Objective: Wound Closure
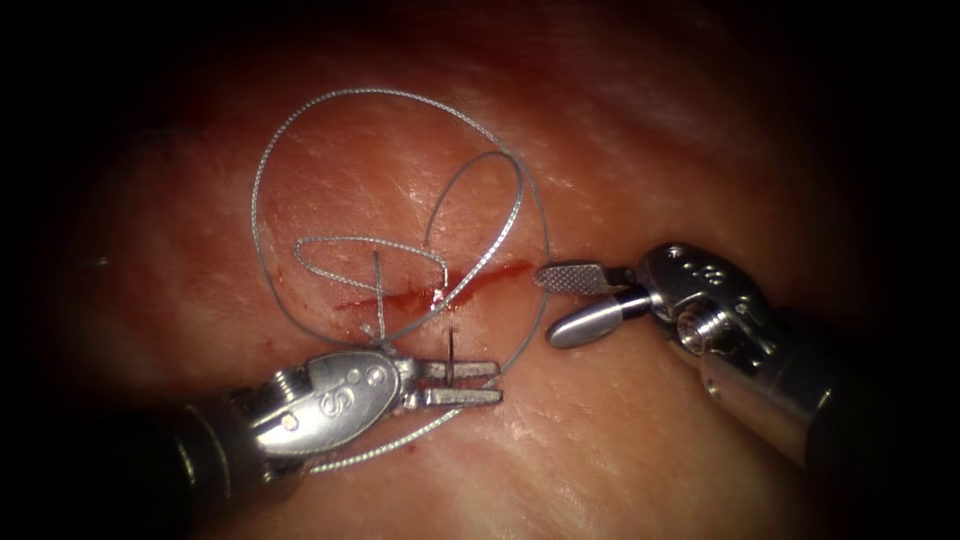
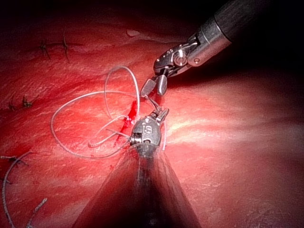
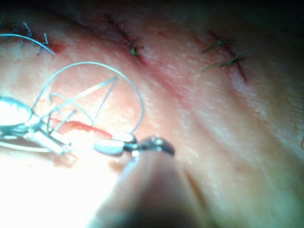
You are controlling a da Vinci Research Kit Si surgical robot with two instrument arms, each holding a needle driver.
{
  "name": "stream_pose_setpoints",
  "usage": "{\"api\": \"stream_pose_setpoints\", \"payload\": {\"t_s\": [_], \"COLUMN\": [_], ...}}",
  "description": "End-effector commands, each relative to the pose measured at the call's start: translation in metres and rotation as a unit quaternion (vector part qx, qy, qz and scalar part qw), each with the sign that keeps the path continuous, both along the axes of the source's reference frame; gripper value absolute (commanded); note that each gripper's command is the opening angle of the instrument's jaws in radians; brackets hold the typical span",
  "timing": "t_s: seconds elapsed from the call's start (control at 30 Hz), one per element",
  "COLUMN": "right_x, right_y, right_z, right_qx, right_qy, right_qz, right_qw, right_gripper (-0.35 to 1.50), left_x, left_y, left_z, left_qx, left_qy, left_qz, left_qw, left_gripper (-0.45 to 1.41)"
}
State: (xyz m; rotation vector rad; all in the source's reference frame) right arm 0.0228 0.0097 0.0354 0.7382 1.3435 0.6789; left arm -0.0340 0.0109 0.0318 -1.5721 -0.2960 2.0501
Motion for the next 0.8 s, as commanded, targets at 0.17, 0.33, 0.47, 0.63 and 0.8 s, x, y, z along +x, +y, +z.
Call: {"api": "stream_pose_setpoints", "payload": {"t_s": [0.17,0.33,0.47,0.63,0.8], "right_x": [0.0006,0.0006,0.0007,0.0007,-0.0005], "right_y": [-0.0004,-0.0010,-0.0016,-0.0023,-0.0026], "right_z": [0.0006,0.0003,-0.0002,-0.0010,-0.0016], "right_qx": [-0.003,-0.003,-0.003,-0.002,-0.001], "right_qy": [0.003,0.008,0.013,0.020,0.024], "right_qz": [-0.005,-0.011,-0.016,-0.027,-0.032], "right_qw": [1.000,1.000,1.000,0.999,0.999], "right_gripper": [1.31,1.31,1.30,1.26,1.26], "left_x": [-0.0001,-0.0002,-0.0009,-0.0014,-0.0023], "left_y": [-0.0009,-0.0018,-0.0023,-0.0033,-0.0045], "left_z": [-0.0011,-0.0027,-0.0034,-0.0048,-0.0080], "left_qx": [-0.002,0.031,0.112,0.181,0.191], "left_qy": [-0.015,-0.046,-0.121,-0.194,-0.218], "left_qz": [-0.001,0.004,0.016,0.034,0.050], "left_qw": [1.000,0.998,0.986,0.963,0.956], "left_gripper": [-0.45,-0.45,-0.45,-0.45,-0.45]}}
